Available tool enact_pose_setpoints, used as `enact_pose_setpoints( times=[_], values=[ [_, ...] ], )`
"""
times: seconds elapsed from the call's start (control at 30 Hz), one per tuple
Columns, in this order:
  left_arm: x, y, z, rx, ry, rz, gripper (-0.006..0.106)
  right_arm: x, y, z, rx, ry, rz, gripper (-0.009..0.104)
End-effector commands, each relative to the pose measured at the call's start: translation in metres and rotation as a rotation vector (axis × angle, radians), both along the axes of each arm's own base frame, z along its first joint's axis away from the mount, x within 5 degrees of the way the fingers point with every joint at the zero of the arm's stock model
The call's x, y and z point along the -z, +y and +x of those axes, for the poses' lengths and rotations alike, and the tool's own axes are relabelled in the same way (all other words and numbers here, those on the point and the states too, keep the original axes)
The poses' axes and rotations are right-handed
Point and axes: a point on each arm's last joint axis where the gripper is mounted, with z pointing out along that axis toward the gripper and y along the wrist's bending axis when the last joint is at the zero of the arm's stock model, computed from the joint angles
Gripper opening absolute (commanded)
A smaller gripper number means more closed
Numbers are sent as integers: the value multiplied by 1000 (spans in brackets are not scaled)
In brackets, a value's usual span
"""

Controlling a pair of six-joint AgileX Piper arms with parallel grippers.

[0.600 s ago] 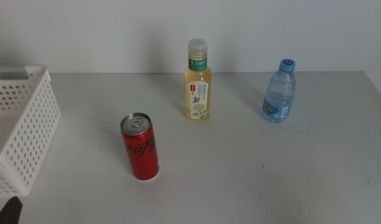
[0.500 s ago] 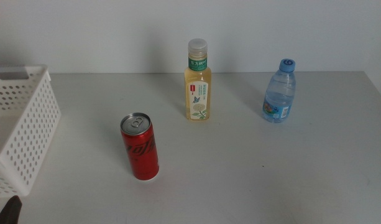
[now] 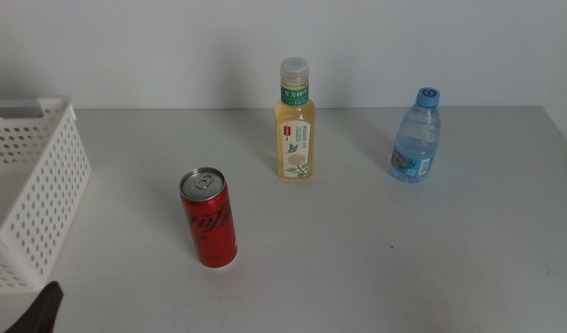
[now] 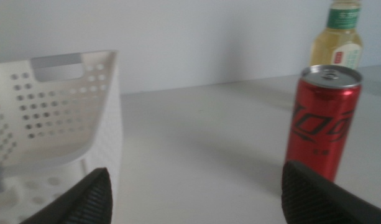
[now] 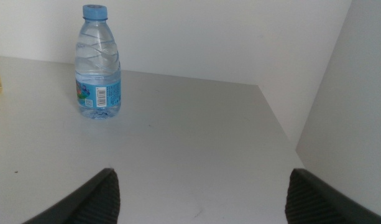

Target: Use arms to grab the bottles and put them into the dustbin to the left of the table.

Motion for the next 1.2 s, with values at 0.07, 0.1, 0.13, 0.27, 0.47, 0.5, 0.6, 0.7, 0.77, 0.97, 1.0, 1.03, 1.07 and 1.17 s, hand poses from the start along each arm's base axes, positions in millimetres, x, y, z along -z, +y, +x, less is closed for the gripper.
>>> enact_pose_setpoints(
  times=[0.07,0.1,0.13,0.27,0.47,0.5,0.6,0.7,0.77,0.97,1.0,1.03,1.07,1.17],
  values=[
    [-12,-14,13,155,-82,-52,94,-11,-1,-2,9,-102,-22,69],
    [-12,-19,17,195,-79,-54,94,-11,-1,-2,9,-102,-22,69],
    [-12,-24,21,233,-72,-57,94,-11,-1,-2,9,-102,-22,69],
    [-6,-40,36,320,-18,-83,94,-11,-1,-2,9,-102,-22,69],
    [1,-61,55,384,-76,-98,94,-11,-1,-2,9,-102,-22,69],
    [1,-62,58,385,-92,-102,94,-11,-1,-2,9,-102,-22,69],
    [4,-66,65,382,-146,-113,94,-11,-1,-2,9,-102,-22,69],
    [10,-68,71,371,-128,-130,94,-11,-1,-2,9,-102,-22,69],
    [18,-68,72,365,-68,-148,94,-11,-1,-2,9,-102,-22,69],
    [27,-68,76,333,-17,-139,94,-11,-1,-2,9,-102,-22,69],
    [27,-68,76,334,-18,-135,94,-11,-1,-2,9,-102,-22,69],
    [27,-68,76,334,-20,-127,94,-11,-1,-2,9,-102,-22,69],
    [27,-68,76,334,-21,-124,94,-11,-1,-2,9,-102,-22,69],
    [27,-67,76,327,-22,-123,94,-11,-1,-2,9,-102,-22,69]
  ],
)
